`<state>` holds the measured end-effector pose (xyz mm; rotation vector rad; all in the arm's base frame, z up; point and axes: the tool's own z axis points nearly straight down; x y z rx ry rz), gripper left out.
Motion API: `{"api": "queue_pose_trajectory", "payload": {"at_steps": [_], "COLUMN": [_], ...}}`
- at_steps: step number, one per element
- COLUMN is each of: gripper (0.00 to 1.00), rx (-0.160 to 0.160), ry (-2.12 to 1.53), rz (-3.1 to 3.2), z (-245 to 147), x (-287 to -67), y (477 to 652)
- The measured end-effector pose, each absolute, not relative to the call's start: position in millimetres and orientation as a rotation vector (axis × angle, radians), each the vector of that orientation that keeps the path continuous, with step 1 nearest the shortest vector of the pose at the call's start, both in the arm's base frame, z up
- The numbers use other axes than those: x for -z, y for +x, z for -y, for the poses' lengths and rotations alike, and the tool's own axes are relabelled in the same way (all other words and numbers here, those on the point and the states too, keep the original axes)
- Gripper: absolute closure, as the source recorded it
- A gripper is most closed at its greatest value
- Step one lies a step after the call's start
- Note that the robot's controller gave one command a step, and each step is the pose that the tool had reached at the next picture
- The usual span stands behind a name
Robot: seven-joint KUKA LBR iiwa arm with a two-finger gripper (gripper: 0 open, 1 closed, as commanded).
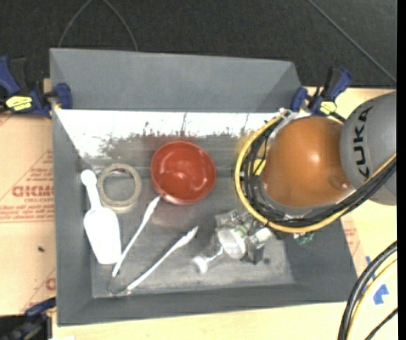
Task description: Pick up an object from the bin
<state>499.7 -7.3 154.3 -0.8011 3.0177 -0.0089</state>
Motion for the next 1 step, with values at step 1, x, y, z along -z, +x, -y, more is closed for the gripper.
{"api": "queue_pose_trajectory", "payload": {"at_steps": [1], "gripper": [1.0], "rx": [0.01], "ry": [-0.795], "rz": [-3.017], "z": [7.6], "x": [-173.0], "y": [500.2]}}
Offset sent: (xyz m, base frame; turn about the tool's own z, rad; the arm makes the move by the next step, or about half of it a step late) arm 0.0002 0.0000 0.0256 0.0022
